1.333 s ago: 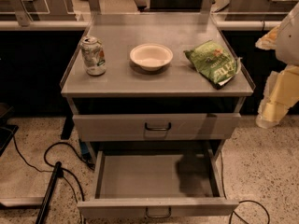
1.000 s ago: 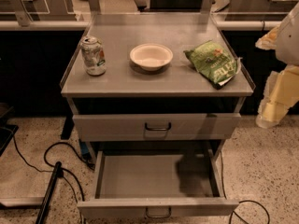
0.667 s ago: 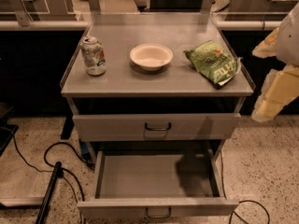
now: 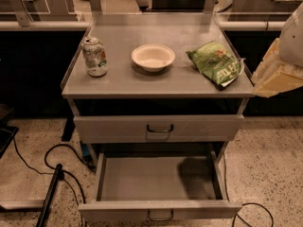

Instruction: Close middle drawer

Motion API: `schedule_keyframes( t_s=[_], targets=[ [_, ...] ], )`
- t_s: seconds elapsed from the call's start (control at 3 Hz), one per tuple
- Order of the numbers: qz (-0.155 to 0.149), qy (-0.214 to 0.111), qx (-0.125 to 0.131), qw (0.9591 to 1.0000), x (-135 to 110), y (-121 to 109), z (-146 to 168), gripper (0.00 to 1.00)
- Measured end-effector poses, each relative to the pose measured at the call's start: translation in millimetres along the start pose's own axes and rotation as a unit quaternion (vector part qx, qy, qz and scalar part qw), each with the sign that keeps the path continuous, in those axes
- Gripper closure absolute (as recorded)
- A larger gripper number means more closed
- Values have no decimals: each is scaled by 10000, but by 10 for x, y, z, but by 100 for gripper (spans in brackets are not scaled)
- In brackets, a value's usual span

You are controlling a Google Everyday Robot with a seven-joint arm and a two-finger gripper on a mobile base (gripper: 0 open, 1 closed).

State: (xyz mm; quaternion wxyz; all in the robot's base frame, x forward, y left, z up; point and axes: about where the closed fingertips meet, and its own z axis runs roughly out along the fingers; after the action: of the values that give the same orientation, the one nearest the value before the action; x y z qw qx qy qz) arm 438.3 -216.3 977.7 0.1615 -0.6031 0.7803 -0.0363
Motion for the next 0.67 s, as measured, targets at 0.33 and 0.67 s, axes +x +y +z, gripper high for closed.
schedule_keyframes(
  t_s=[0.33, 0.67],
  targets=[
    [0, 1, 1, 10000, 1, 0, 0, 89],
    [22, 123, 99, 9999, 47, -18, -1, 100]
  ],
)
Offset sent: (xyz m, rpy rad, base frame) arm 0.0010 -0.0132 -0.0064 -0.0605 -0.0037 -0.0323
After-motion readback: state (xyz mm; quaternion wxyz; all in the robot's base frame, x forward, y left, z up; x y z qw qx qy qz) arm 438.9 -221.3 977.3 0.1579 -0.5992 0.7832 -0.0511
